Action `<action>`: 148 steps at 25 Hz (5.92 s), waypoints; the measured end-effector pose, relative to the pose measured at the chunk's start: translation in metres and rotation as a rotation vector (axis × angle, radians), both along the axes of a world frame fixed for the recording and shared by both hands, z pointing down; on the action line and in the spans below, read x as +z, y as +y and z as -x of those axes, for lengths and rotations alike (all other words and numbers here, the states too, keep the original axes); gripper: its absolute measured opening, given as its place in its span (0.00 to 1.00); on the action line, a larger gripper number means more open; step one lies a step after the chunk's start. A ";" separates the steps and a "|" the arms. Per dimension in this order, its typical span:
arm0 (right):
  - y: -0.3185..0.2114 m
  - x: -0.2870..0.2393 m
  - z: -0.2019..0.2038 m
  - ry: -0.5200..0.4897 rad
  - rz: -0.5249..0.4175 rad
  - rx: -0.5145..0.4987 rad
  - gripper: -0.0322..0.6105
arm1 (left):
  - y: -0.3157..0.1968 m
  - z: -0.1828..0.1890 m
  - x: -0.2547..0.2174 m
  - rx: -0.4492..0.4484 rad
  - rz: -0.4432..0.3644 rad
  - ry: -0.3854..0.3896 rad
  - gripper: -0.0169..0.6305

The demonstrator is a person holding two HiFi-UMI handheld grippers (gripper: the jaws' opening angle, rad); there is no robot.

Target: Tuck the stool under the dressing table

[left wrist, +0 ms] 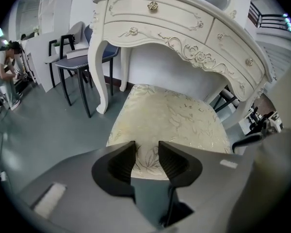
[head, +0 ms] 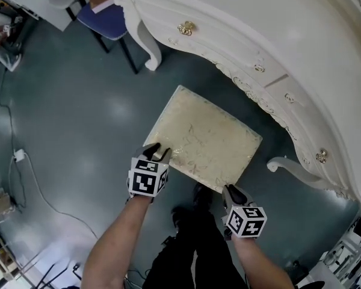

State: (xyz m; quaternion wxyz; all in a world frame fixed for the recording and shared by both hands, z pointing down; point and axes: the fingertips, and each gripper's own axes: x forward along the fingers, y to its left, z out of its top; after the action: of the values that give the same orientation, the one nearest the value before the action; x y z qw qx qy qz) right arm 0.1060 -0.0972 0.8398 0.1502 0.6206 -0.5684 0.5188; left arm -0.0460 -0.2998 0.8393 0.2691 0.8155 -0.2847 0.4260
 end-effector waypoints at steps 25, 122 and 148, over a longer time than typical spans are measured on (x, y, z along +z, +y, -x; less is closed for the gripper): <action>-0.039 0.012 -0.023 0.163 0.059 0.327 0.16 | -0.036 -0.016 0.008 0.246 0.016 0.102 0.42; -0.030 -0.473 0.000 0.350 -0.468 0.098 0.05 | 0.005 0.017 -0.439 0.197 -0.261 0.416 0.05; 0.088 -0.637 -0.116 0.375 -0.931 -0.067 0.05 | 0.153 -0.151 -0.606 0.262 -0.508 0.552 0.05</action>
State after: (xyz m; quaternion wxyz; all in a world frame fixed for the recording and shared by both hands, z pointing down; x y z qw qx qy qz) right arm 0.2217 -0.0095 0.2024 -0.0262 0.6858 -0.7224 0.0846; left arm 0.1052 -0.1468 0.2338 0.0686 0.9694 -0.1912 0.1375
